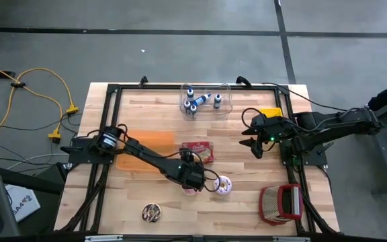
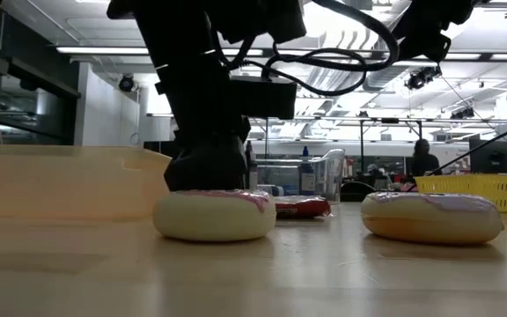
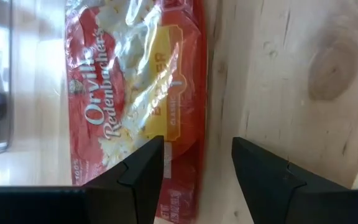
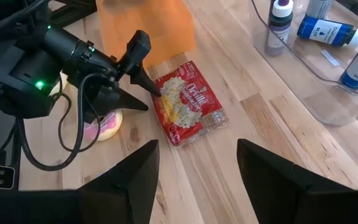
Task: Pick & Place Food Item
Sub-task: Put the red popcorn bag into the orange bin
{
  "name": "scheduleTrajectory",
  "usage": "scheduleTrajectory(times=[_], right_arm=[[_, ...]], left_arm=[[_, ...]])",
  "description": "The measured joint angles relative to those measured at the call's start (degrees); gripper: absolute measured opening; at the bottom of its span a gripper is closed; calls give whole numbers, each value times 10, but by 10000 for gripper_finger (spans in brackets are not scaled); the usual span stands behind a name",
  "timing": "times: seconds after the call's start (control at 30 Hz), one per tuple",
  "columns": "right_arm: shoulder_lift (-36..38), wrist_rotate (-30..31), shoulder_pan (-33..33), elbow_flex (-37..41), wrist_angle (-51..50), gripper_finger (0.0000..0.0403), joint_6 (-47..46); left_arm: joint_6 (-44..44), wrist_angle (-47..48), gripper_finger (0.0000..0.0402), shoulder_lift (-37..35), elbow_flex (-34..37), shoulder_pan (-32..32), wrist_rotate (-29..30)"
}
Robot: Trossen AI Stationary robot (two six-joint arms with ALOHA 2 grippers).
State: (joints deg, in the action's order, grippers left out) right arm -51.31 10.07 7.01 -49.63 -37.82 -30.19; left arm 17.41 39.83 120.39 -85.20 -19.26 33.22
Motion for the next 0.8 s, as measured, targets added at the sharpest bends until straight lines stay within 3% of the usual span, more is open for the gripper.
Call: scheduleTrajectory(times=[0.47,0.8], right_arm=[[0,0,0,0,0,204,0],[0,0,0,0,0,204,0]], left_arm=[[-6,5,184,10,-1,-1,28],[0,13,184,-7,1,1,-17]])
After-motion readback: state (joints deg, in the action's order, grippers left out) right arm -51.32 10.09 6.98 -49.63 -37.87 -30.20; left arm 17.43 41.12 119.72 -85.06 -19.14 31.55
